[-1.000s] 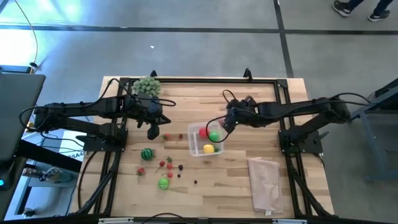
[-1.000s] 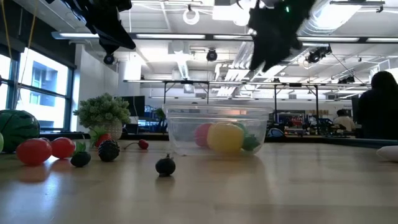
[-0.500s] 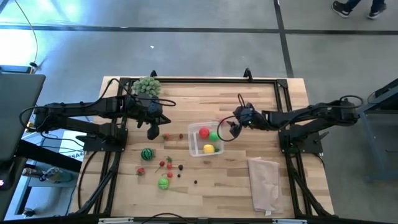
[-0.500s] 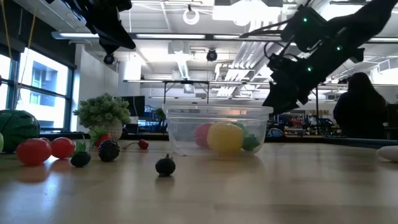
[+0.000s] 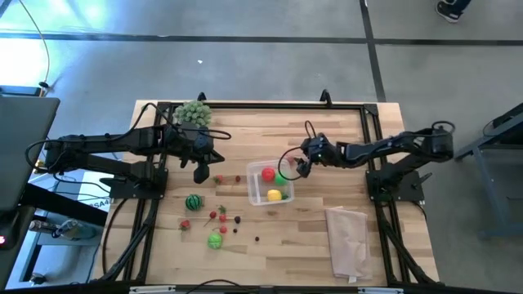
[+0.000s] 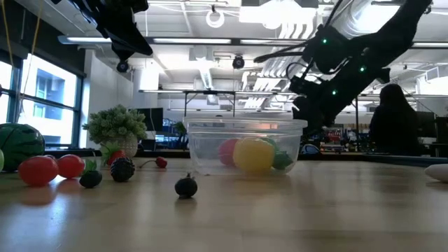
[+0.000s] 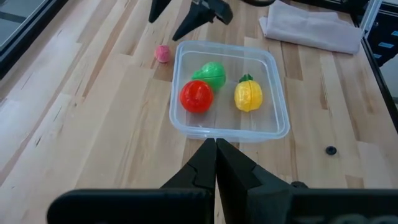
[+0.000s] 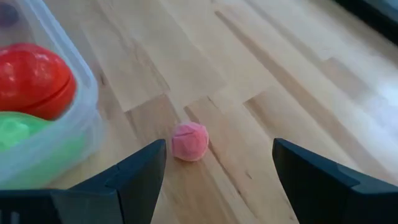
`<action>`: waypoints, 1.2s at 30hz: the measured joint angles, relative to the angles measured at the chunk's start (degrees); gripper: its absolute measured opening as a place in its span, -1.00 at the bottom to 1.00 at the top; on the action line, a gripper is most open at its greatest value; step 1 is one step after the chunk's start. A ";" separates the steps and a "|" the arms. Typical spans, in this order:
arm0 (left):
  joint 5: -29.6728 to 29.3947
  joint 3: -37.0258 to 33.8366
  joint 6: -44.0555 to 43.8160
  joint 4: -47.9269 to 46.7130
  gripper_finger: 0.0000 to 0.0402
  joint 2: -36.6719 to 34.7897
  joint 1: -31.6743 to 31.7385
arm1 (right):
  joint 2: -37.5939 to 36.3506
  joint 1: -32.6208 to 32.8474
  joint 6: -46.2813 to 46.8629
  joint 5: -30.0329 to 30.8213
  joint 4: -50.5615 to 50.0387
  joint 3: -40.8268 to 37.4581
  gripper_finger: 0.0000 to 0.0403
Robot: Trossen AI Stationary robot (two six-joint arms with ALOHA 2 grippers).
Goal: Pick and placing Produce into tupperware
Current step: Put the pink peach into the transparent bin
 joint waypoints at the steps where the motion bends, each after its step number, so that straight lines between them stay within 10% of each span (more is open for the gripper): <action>1: 0.00 0.00 0.00 0.00 -1.00 0.02 0.02 | 0.88 -0.45 -0.09 -1.02 0.89 0.00 0.42; 36: 0.00 0.00 0.02 0.00 -1.00 0.00 0.00 | 10.25 -2.26 -2.95 -8.54 12.39 0.02 0.31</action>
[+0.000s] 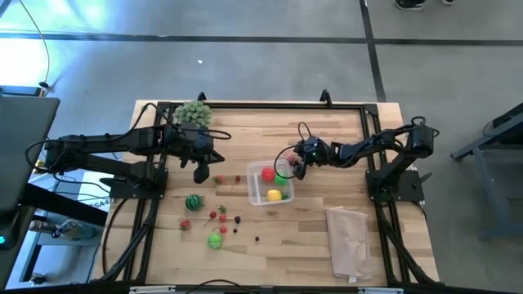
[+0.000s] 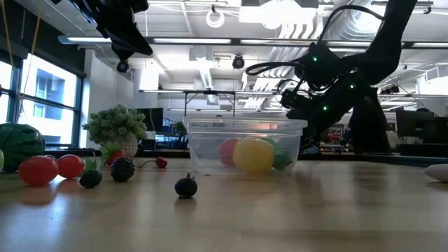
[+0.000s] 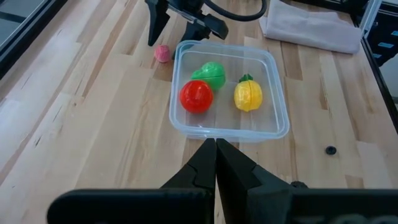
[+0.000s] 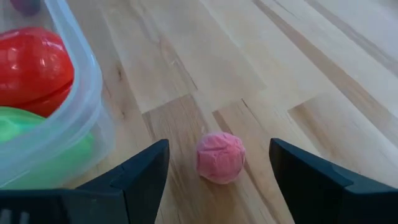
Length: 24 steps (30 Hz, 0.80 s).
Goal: Pick and placing Produce into tupperware
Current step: Put the pink peach into the transparent bin
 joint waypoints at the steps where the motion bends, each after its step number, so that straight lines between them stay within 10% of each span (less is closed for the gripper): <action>1: 0.00 0.00 -0.02 0.00 -1.00 0.00 0.02 | 0.00 0.00 -0.02 -0.02 0.05 0.00 0.29; 24: 0.00 0.00 -0.02 0.00 -1.00 0.00 0.00 | 4.07 0.02 -2.12 -0.63 3.98 0.00 0.15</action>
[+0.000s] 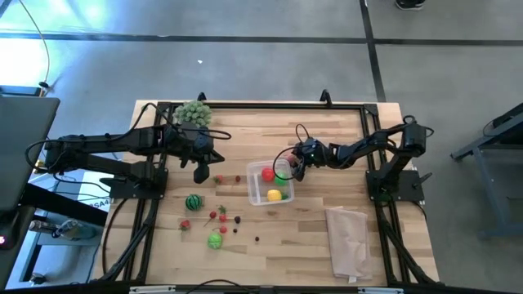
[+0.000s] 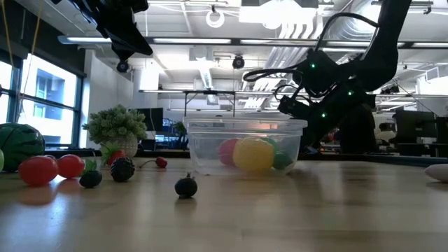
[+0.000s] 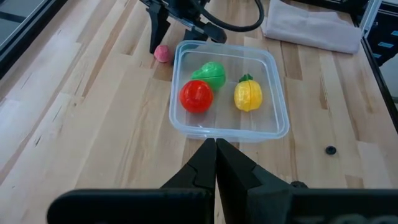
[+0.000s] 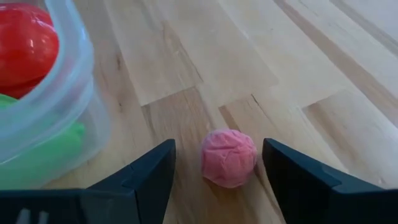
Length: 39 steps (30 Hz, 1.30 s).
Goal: Pick and placing Produce into tupperware
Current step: Put the pink peach into the transparent bin
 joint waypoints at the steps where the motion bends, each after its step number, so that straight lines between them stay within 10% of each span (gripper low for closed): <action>1: 0.00 0.00 0.00 0.00 -1.00 0.00 0.00 | 0.00 0.00 0.00 0.01 0.00 0.00 0.12; 17: 0.00 0.00 0.02 0.00 -1.00 0.00 0.02 | 0.00 0.00 1.08 -1.07 0.04 0.00 -0.47; 39: 0.00 0.00 0.02 0.00 -1.00 0.00 0.02 | -7.45 0.02 1.19 1.42 -1.50 -0.02 -0.50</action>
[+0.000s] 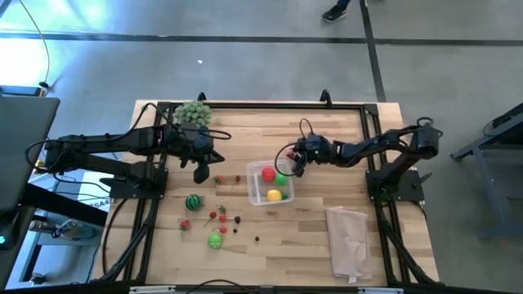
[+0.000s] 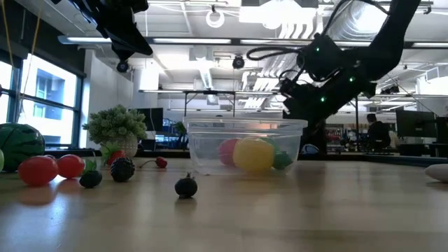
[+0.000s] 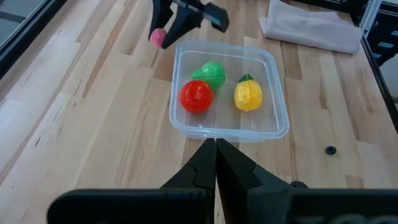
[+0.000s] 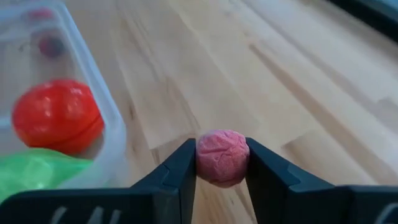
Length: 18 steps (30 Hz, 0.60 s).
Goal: Pick and placing Produce into tupperware
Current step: Put the pink peach into the transparent bin
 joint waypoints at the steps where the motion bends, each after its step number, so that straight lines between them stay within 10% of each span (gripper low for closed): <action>1: 0.00 -0.01 -0.01 0.00 -1.00 0.00 -0.01 | -1.12 0.00 -0.07 0.07 -0.55 0.00 -0.50; 18: 0.00 0.00 -0.01 0.00 -1.00 0.00 -0.01 | -21.02 7.78 -0.17 -5.47 -2.21 2.04 -0.50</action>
